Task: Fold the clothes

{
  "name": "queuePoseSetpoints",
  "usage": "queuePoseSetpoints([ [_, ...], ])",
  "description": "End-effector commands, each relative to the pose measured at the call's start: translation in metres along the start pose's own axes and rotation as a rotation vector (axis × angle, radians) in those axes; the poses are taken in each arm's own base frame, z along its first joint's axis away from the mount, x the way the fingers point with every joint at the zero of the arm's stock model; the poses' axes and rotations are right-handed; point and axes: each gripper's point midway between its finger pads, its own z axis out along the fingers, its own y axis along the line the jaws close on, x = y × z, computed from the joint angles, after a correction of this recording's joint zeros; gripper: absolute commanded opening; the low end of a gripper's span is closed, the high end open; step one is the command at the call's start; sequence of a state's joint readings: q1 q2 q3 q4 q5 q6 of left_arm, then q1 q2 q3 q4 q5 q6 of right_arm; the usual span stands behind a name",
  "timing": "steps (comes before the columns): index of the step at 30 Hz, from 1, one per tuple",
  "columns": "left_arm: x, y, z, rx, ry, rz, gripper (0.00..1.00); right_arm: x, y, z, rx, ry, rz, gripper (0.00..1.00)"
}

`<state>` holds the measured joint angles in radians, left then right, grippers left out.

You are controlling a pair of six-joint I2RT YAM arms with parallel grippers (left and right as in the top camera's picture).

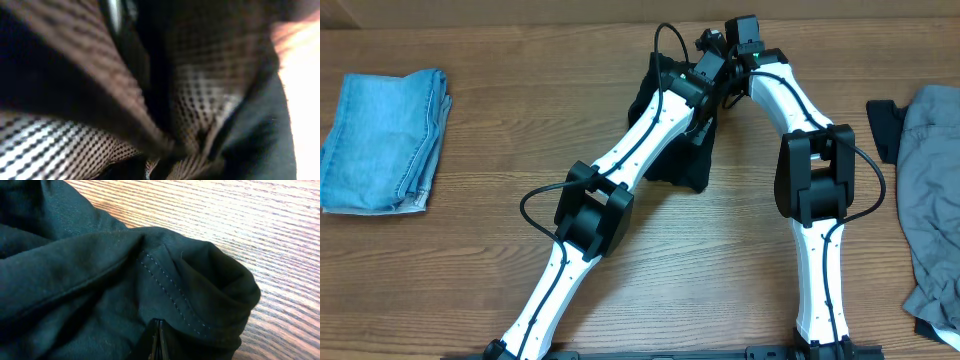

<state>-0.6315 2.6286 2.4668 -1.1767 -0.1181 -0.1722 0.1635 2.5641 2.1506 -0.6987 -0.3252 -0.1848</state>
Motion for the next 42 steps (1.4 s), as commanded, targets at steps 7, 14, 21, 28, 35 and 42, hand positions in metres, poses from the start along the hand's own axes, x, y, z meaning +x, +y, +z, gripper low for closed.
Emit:
queuePoseSetpoints([
  [7,0.031,-0.091,0.003,0.331,0.077,0.223,0.8,0.008,0.005,0.014,-0.002,0.025,-0.012,0.04],
  [14,-0.009,-0.093,-0.091,0.384,-0.09,0.249,0.8,0.011,0.005,0.014,-0.002,0.034,-0.008,0.07],
  [21,-0.046,-0.037,-0.165,0.192,-0.286,0.181,0.8,0.014,0.005,0.014,-0.004,0.047,-0.003,0.08],
  [28,-0.053,0.085,-0.168,0.064,-0.279,-0.269,0.58,0.02,0.006,0.013,-0.006,0.073,0.006,0.12],
  [35,-0.011,0.227,-0.147,-0.136,-0.161,-0.539,0.61,0.01,0.005,0.001,-0.001,0.048,0.01,0.12],
  [42,-0.015,0.233,-0.175,-0.035,-0.222,-0.561,0.04,-0.041,0.018,-0.07,0.038,-0.079,0.094,0.04],
])
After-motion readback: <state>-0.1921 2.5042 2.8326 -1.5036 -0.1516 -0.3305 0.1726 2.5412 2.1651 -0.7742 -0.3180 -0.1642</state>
